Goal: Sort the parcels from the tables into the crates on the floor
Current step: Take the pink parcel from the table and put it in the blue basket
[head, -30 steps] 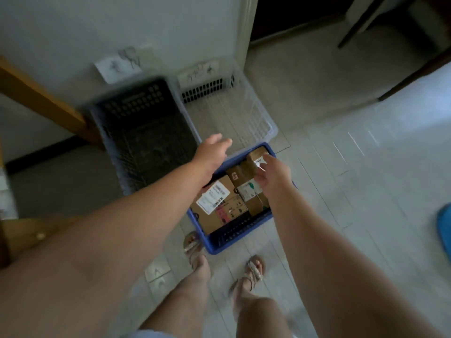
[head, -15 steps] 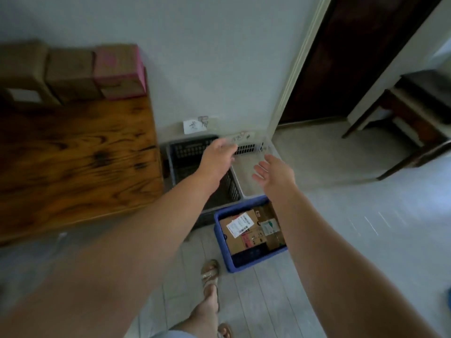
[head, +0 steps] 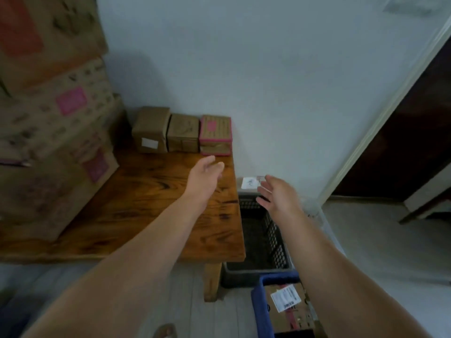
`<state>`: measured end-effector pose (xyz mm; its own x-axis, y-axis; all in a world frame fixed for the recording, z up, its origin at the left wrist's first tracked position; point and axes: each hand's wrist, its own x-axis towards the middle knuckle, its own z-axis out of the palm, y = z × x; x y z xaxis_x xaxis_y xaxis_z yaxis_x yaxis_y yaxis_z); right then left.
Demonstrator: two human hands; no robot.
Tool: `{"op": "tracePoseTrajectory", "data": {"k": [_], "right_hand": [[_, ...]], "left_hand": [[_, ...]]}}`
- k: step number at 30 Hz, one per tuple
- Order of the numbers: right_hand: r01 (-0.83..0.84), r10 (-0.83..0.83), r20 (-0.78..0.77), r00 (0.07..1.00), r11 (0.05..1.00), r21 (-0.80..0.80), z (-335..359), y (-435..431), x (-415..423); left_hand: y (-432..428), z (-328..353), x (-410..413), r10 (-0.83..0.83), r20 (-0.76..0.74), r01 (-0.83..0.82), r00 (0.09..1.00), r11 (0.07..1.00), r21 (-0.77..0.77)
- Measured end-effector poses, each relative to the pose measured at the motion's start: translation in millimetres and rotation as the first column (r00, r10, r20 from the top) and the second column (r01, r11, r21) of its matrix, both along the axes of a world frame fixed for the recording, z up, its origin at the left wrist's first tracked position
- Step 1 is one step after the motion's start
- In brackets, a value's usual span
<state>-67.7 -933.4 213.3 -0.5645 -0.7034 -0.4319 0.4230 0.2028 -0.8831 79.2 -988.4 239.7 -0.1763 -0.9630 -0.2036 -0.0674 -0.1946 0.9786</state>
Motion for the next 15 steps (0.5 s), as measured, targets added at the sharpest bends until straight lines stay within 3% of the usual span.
{"op": "tracePoseTrajectory", "data": {"k": [8, 15], "right_hand": [[-0.037, 0.040, -0.092, 0.995, 0.999, 0.034, 5, -142, 57], [0.031, -0.005, -0.188, 0.982, 0.990, 0.135, -23, -217, 37]], "left_hand": [[-136, 0, 64, -0.014, 0.081, 0.014, 0.997, 1.000, 0.000], [-227, -32, 36, -0.107, 0.119, 0.093, 0.987, 0.989, 0.115]]}}
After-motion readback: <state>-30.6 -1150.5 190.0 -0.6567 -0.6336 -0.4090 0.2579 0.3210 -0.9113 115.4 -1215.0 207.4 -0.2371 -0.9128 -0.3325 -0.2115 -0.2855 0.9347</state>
